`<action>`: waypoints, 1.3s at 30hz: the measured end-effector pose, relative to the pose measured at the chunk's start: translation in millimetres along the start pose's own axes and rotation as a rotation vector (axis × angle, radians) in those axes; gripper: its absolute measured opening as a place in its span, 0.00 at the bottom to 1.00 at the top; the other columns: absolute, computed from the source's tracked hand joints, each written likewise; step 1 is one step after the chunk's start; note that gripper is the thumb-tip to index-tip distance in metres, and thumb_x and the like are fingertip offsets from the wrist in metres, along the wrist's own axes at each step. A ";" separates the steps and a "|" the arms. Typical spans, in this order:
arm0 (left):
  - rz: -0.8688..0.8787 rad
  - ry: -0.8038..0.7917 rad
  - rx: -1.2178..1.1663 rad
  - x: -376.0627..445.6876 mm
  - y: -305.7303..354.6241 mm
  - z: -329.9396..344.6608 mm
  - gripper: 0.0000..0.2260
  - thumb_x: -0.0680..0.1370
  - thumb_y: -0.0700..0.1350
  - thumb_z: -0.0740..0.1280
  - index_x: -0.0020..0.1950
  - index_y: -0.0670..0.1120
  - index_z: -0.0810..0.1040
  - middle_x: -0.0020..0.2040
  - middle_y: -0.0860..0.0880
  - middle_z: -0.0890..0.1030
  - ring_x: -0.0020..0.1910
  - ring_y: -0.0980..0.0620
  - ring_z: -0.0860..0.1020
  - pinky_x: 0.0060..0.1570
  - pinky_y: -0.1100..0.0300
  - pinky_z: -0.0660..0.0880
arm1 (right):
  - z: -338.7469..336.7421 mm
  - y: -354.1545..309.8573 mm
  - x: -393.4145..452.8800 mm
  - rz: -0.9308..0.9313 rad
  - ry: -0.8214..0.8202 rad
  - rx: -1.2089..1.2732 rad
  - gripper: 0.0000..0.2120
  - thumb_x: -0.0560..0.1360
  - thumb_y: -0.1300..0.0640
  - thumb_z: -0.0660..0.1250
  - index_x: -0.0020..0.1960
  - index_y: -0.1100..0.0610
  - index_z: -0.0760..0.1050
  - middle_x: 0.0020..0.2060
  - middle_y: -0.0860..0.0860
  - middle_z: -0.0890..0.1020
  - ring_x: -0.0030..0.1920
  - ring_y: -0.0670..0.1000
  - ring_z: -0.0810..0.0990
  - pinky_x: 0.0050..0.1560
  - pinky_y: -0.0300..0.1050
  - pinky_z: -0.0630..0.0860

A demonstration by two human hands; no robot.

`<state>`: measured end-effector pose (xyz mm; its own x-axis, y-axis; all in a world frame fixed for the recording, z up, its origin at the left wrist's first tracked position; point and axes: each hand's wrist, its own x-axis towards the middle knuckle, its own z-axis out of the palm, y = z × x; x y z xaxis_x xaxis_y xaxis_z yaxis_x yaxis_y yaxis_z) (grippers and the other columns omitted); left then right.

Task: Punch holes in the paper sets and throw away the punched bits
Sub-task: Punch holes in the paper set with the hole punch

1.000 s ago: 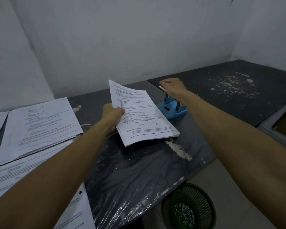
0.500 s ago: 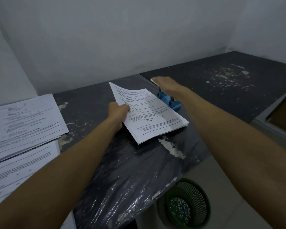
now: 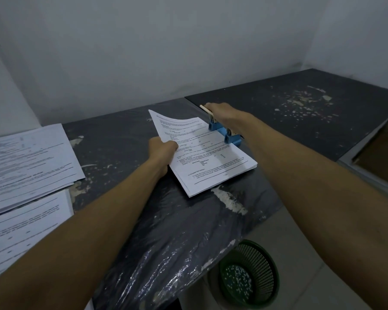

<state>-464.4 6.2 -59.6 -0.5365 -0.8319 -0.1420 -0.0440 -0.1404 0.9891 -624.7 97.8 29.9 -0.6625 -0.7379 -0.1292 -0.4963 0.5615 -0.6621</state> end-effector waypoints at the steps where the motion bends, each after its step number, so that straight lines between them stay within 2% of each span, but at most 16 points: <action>1: 0.004 0.000 -0.006 0.5 -0.2 0.7 0.13 0.75 0.30 0.65 0.51 0.44 0.81 0.43 0.52 0.83 0.41 0.51 0.82 0.31 0.61 0.79 | 0.1 0.8 1.2 0.006 -0.012 -0.014 0.17 0.86 0.54 0.47 0.48 0.56 0.72 0.39 0.52 0.70 0.36 0.48 0.66 0.39 0.43 0.65; 4: 0.004 -0.006 -0.011 1.9 -0.7 0.8 0.12 0.75 0.30 0.65 0.51 0.45 0.80 0.43 0.52 0.82 0.41 0.52 0.82 0.31 0.61 0.79 | 0.5 0.6 0.6 -0.001 -0.033 -0.068 0.19 0.86 0.55 0.47 0.65 0.61 0.72 0.42 0.52 0.72 0.38 0.48 0.69 0.39 0.41 0.66; 6: 0.002 -0.022 -0.006 2.4 -1.6 0.1 0.12 0.75 0.30 0.65 0.49 0.46 0.80 0.43 0.53 0.82 0.42 0.51 0.82 0.32 0.61 0.79 | 1.0 1.4 1.3 -0.013 -0.031 -0.105 0.18 0.86 0.56 0.47 0.66 0.60 0.71 0.43 0.53 0.73 0.38 0.48 0.70 0.38 0.40 0.66; 10: -0.002 -0.058 0.011 3.9 -2.5 -2.1 0.11 0.76 0.31 0.66 0.50 0.46 0.79 0.44 0.53 0.82 0.43 0.52 0.82 0.31 0.62 0.79 | 2.1 5.0 5.8 -0.037 -0.050 -0.101 0.18 0.85 0.55 0.47 0.66 0.60 0.71 0.58 0.61 0.77 0.43 0.51 0.73 0.39 0.42 0.67; 13: -0.017 -0.075 0.013 6.2 -2.1 -2.8 0.11 0.76 0.31 0.66 0.53 0.45 0.79 0.45 0.51 0.82 0.45 0.50 0.83 0.36 0.59 0.80 | 2.6 4.1 5.2 -0.015 -0.025 -0.048 0.22 0.85 0.51 0.47 0.67 0.63 0.71 0.65 0.64 0.74 0.58 0.59 0.76 0.53 0.48 0.71; 14: -0.019 -0.080 0.017 6.9 -2.3 -3.0 0.11 0.76 0.31 0.66 0.53 0.45 0.79 0.46 0.51 0.82 0.45 0.49 0.83 0.37 0.59 0.80 | 3.0 3.8 5.1 -0.006 -0.021 -0.045 0.22 0.85 0.50 0.47 0.67 0.63 0.70 0.65 0.64 0.74 0.57 0.58 0.76 0.53 0.48 0.71; 16: -0.021 -0.093 0.020 7.6 -3.3 -3.0 0.11 0.76 0.31 0.67 0.54 0.45 0.79 0.47 0.50 0.83 0.46 0.49 0.83 0.38 0.58 0.81 | 3.8 3.3 5.1 -0.011 -0.018 -0.054 0.22 0.85 0.50 0.48 0.66 0.64 0.71 0.63 0.64 0.74 0.47 0.53 0.73 0.44 0.46 0.67; 17: -0.021 -0.097 0.020 7.8 -3.8 -3.3 0.12 0.76 0.31 0.67 0.55 0.44 0.79 0.47 0.50 0.83 0.46 0.49 0.83 0.38 0.58 0.81 | 4.5 3.4 5.2 -0.013 -0.023 -0.064 0.22 0.85 0.51 0.48 0.66 0.64 0.71 0.62 0.64 0.75 0.46 0.53 0.72 0.43 0.47 0.66; 21: -0.016 -0.101 0.013 8.4 -4.9 -4.0 0.13 0.76 0.31 0.66 0.59 0.41 0.80 0.50 0.48 0.83 0.47 0.48 0.84 0.40 0.57 0.81 | 6.5 2.5 2.5 -0.022 -0.031 -0.090 0.21 0.85 0.52 0.47 0.67 0.64 0.69 0.63 0.64 0.75 0.53 0.58 0.75 0.46 0.48 0.68; 23: -0.014 -0.101 0.010 8.0 -4.7 -4.0 0.13 0.76 0.31 0.67 0.59 0.41 0.80 0.49 0.49 0.83 0.47 0.49 0.83 0.37 0.59 0.81 | 6.9 1.8 1.3 -0.016 -0.039 -0.105 0.22 0.85 0.53 0.47 0.69 0.66 0.68 0.64 0.65 0.74 0.59 0.63 0.75 0.53 0.53 0.72; 24: -0.014 -0.101 0.012 7.8 -4.3 -4.0 0.13 0.76 0.31 0.67 0.59 0.41 0.80 0.49 0.49 0.83 0.46 0.49 0.83 0.36 0.59 0.80 | 7.3 1.7 1.0 -0.025 -0.046 -0.129 0.21 0.86 0.54 0.47 0.68 0.66 0.68 0.63 0.66 0.74 0.58 0.62 0.75 0.54 0.56 0.72; 26: -0.015 -0.102 0.020 7.8 -4.4 -4.2 0.13 0.76 0.31 0.67 0.60 0.41 0.80 0.50 0.49 0.83 0.47 0.49 0.83 0.36 0.59 0.80 | 9.8 3.2 1.3 -0.023 -0.047 -0.139 0.18 0.86 0.53 0.46 0.63 0.61 0.69 0.58 0.61 0.75 0.51 0.56 0.72 0.48 0.51 0.68; 28: -0.013 -0.100 0.029 8.1 -4.7 -4.1 0.14 0.76 0.31 0.67 0.60 0.41 0.80 0.50 0.48 0.83 0.47 0.49 0.83 0.38 0.59 0.81 | 14.0 5.0 1.2 -0.023 -0.027 -0.132 0.16 0.86 0.52 0.45 0.62 0.57 0.68 0.55 0.56 0.72 0.50 0.53 0.69 0.49 0.49 0.65; 30: -0.009 -0.100 0.030 8.1 -4.8 -4.5 0.14 0.76 0.31 0.66 0.59 0.41 0.80 0.50 0.48 0.83 0.47 0.48 0.83 0.39 0.58 0.81 | 20.0 5.3 -0.1 -0.060 0.004 -0.174 0.17 0.86 0.56 0.45 0.66 0.61 0.68 0.59 0.59 0.74 0.52 0.55 0.72 0.52 0.50 0.65; 34: 0.015 -0.100 0.029 6.9 -5.7 -4.7 0.13 0.76 0.31 0.66 0.53 0.46 0.81 0.46 0.52 0.83 0.46 0.51 0.83 0.36 0.61 0.80 | 29.1 8.7 -2.2 -0.123 0.068 -0.277 0.21 0.86 0.54 0.45 0.73 0.60 0.64 0.71 0.59 0.69 0.68 0.60 0.69 0.65 0.55 0.65; 39: 0.045 -0.103 0.040 5.7 -7.2 -3.6 0.14 0.76 0.31 0.65 0.52 0.48 0.81 0.44 0.55 0.83 0.44 0.52 0.84 0.32 0.63 0.80 | 34.6 12.1 -3.8 -0.169 0.108 -0.390 0.21 0.85 0.56 0.46 0.73 0.61 0.65 0.70 0.58 0.69 0.67 0.59 0.70 0.66 0.56 0.67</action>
<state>-464.1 0.5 -67.7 -0.6221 -0.7771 -0.0949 -0.0504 -0.0812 0.9954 -608.8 94.4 -3.2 -0.5982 -0.7998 0.0493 -0.7640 0.5507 -0.3362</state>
